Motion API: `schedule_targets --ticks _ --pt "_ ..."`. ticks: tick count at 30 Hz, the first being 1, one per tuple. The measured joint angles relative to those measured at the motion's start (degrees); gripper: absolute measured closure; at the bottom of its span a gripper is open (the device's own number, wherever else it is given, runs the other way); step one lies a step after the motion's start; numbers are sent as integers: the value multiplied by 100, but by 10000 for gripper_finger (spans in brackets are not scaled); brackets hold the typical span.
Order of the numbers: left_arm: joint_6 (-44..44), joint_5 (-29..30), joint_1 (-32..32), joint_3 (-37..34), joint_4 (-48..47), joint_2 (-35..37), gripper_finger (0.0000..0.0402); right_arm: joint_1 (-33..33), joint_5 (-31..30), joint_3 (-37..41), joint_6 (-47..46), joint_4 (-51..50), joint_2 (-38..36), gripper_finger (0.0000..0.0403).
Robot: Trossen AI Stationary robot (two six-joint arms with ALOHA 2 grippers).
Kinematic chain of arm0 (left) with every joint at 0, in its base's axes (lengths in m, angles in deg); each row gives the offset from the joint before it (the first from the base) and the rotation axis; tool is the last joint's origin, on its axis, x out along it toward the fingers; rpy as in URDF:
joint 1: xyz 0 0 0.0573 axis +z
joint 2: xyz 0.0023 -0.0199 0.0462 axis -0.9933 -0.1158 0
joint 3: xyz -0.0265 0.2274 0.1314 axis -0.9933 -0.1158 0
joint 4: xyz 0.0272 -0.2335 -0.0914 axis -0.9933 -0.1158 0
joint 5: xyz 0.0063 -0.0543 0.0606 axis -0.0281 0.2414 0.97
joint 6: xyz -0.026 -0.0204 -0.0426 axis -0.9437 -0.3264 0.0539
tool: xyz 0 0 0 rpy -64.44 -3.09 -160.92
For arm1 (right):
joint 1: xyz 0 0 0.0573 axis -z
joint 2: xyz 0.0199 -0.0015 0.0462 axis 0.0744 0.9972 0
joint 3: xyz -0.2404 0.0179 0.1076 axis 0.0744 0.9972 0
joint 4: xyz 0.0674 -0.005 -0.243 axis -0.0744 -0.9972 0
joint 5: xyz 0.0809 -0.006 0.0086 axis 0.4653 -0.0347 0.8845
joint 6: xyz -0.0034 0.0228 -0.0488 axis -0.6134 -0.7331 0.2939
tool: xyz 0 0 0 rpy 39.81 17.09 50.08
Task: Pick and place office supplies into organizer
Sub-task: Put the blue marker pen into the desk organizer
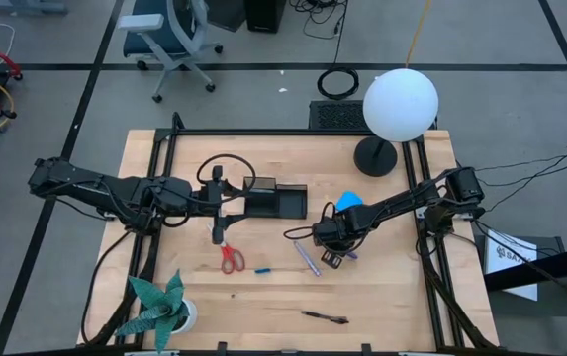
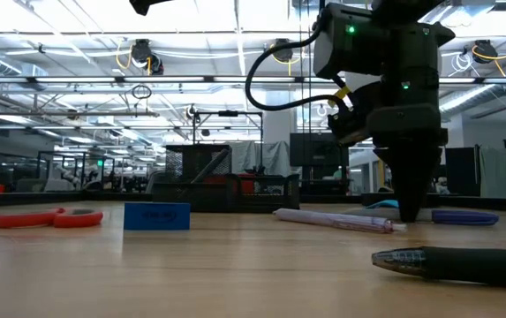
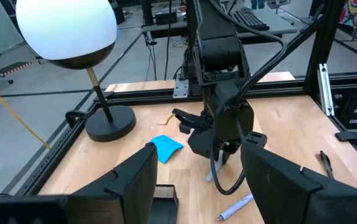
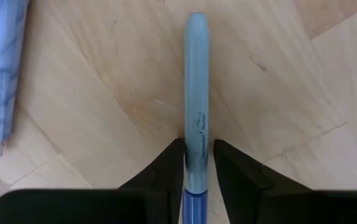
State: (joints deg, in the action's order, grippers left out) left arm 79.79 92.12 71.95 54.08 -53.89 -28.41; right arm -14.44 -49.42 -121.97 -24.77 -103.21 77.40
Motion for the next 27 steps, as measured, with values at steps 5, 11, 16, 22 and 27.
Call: schedule_targets --ticks 5,11,16,22,27 --pt "-22 0 1 0 -2 0 163 -1 17 0 187 -11 0 317" --pt "-22 0 0 0 -2 0 163 -2 124 0 426 -42 0 320" --pt "-28 0 0 0 -2 0 163 -2 149 0 599 -57 0 323" --pt "-34 0 2 0 -7 0 163 -2 154 0 896 -65 0 324" --pt "-43 0 1 0 -13 0 163 -2 194 0 1146 -88 0 350"
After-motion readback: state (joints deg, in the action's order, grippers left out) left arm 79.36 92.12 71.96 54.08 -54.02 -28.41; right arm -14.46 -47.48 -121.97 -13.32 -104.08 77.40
